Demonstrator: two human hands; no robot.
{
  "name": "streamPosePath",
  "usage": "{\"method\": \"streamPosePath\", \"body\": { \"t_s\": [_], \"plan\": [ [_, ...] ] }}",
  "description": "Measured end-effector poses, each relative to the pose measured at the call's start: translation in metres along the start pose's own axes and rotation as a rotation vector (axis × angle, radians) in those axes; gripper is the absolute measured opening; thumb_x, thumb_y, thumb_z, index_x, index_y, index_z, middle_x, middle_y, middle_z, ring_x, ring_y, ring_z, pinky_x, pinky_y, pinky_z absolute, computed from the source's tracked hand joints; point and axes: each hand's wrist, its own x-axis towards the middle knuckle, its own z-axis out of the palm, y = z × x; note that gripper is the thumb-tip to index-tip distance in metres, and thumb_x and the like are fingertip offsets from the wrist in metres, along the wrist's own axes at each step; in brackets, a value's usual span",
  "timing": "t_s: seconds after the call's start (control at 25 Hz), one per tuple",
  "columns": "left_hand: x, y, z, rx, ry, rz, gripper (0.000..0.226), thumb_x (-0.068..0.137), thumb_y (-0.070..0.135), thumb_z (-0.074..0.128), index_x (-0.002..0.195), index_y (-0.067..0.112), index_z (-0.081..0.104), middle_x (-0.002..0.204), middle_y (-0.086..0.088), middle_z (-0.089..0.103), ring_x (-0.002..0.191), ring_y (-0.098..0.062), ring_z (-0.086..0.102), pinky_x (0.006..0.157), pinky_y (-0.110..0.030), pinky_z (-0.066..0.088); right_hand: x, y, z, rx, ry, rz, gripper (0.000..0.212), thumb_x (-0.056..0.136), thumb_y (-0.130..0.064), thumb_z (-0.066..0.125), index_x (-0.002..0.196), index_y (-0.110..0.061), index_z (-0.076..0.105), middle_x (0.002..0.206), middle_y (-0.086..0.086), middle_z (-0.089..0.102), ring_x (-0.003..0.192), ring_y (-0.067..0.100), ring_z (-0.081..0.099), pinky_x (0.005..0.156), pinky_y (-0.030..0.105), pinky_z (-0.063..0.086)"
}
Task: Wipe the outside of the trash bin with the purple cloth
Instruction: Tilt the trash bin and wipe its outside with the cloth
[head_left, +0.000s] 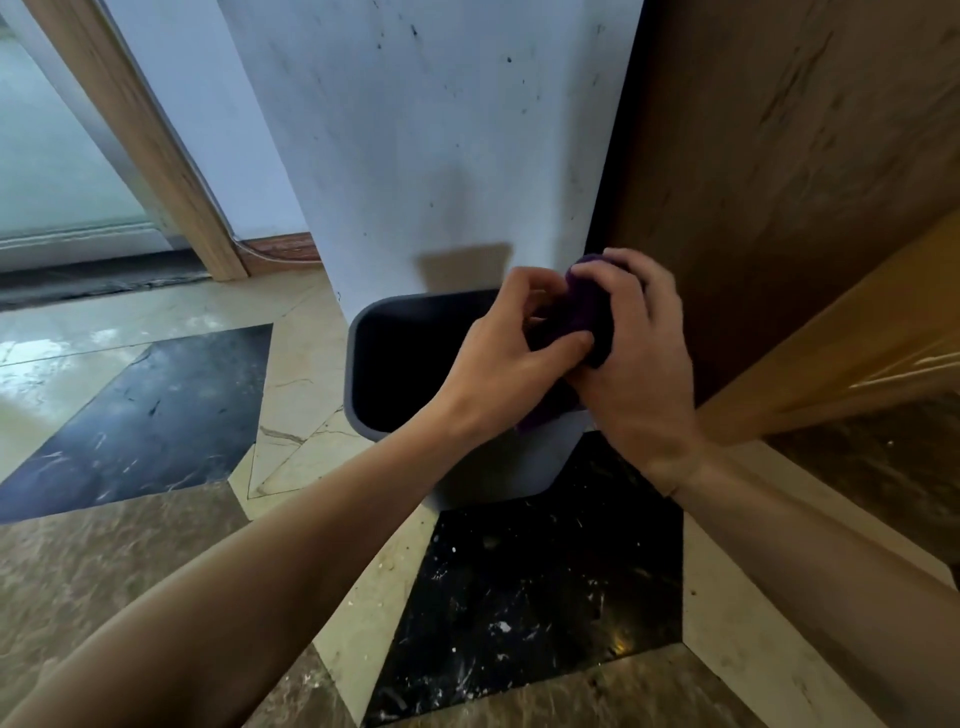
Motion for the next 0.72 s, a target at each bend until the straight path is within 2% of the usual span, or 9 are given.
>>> {"method": "streamPosePath", "body": {
  "t_s": [0.08,0.16,0.2,0.24,0.32,0.4,0.48,0.56,0.72],
  "plan": [
    [-0.001,0.001,-0.005,-0.029,-0.145,-0.012,0.032,0.085,0.031,0.065,0.114,0.025,0.055,0.113,0.0,0.068,0.103,-0.015,0.066,0.086,-0.036,0.056,-0.006,0.008,-0.007,-0.021,0.02,0.001,0.055,0.078,-0.035,0.069,0.128,-0.029,0.047,0.141,0.001,0.041,0.119,0.026,0.049,0.078,0.028,0.049],
    [-0.003,-0.006,-0.017,-0.002,-0.203,0.012,0.028,0.089,0.032,0.06,0.116,0.025,0.061,0.112,0.006,0.068,0.105,-0.008,0.064,0.087,-0.026,0.053,-0.017,0.015,-0.008,-0.056,0.005,0.001,0.056,0.077,-0.03,0.075,0.126,-0.029,0.048,0.139,0.0,0.043,0.118,0.024,0.05,0.077,0.024,0.046],
    [-0.005,-0.015,-0.025,0.092,-0.187,0.023,0.029,0.09,0.034,0.058,0.117,0.025,0.062,0.113,0.009,0.067,0.106,-0.005,0.063,0.087,-0.022,0.05,-0.021,0.019,-0.007,-0.078,-0.011,-0.001,0.058,0.076,-0.029,0.078,0.126,-0.029,0.048,0.139,0.0,0.044,0.118,0.023,0.05,0.076,0.023,0.047],
    [-0.009,-0.026,-0.034,0.282,-0.166,0.037,0.032,0.091,0.039,0.055,0.12,0.026,0.061,0.115,0.01,0.065,0.108,-0.006,0.061,0.087,-0.023,0.048,-0.025,0.022,-0.006,-0.105,-0.026,-0.004,0.061,0.076,-0.029,0.08,0.127,-0.029,0.047,0.14,0.0,0.044,0.118,0.022,0.049,0.073,0.023,0.048],
    [-0.024,-0.054,-0.051,0.822,-0.212,0.046,0.043,0.092,0.052,0.047,0.127,0.027,0.055,0.124,0.006,0.058,0.11,-0.014,0.058,0.085,-0.032,0.05,-0.03,0.027,-0.008,-0.154,-0.035,-0.009,0.064,0.075,-0.031,0.081,0.128,-0.029,0.047,0.14,0.0,0.044,0.117,0.022,0.049,0.069,0.024,0.051],
    [-0.045,-0.076,-0.064,1.14,-0.315,0.064,0.054,0.094,0.06,0.035,0.131,0.025,0.052,0.123,0.0,0.057,0.102,-0.02,0.061,0.075,-0.037,0.054,-0.033,0.028,-0.012,-0.17,-0.031,-0.013,0.066,0.074,-0.03,0.082,0.129,-0.028,0.046,0.141,0.001,0.044,0.117,0.023,0.049,0.068,0.025,0.053],
    [-0.058,-0.089,-0.068,1.223,-0.342,0.185,0.053,0.098,0.054,0.026,0.125,0.019,0.056,0.108,-0.003,0.061,0.087,-0.021,0.064,0.059,-0.033,0.054,-0.037,0.025,-0.013,-0.165,-0.051,-0.029,0.068,0.074,-0.029,0.083,0.13,-0.027,0.046,0.143,0.002,0.043,0.118,0.025,0.049,0.068,0.027,0.055],
    [-0.058,-0.092,-0.067,1.24,-0.297,0.285,0.044,0.101,0.044,0.028,0.115,0.016,0.06,0.095,-0.002,0.063,0.075,-0.02,0.065,0.049,-0.028,0.048,-0.041,0.023,-0.013,-0.162,-0.098,-0.047,0.069,0.074,-0.028,0.084,0.132,-0.025,0.046,0.145,0.004,0.042,0.118,0.026,0.048,0.068,0.032,0.058],
    [-0.044,-0.078,-0.063,1.2,-0.22,0.21,0.038,0.101,0.044,0.029,0.104,0.02,0.058,0.089,0.002,0.065,0.074,-0.02,0.064,0.054,-0.034,0.052,-0.039,0.018,-0.022,-0.158,-0.081,-0.036,0.066,0.076,-0.026,0.082,0.134,-0.019,0.05,0.147,0.009,0.043,0.121,0.029,0.049,0.075,0.035,0.059]
  ]
}}
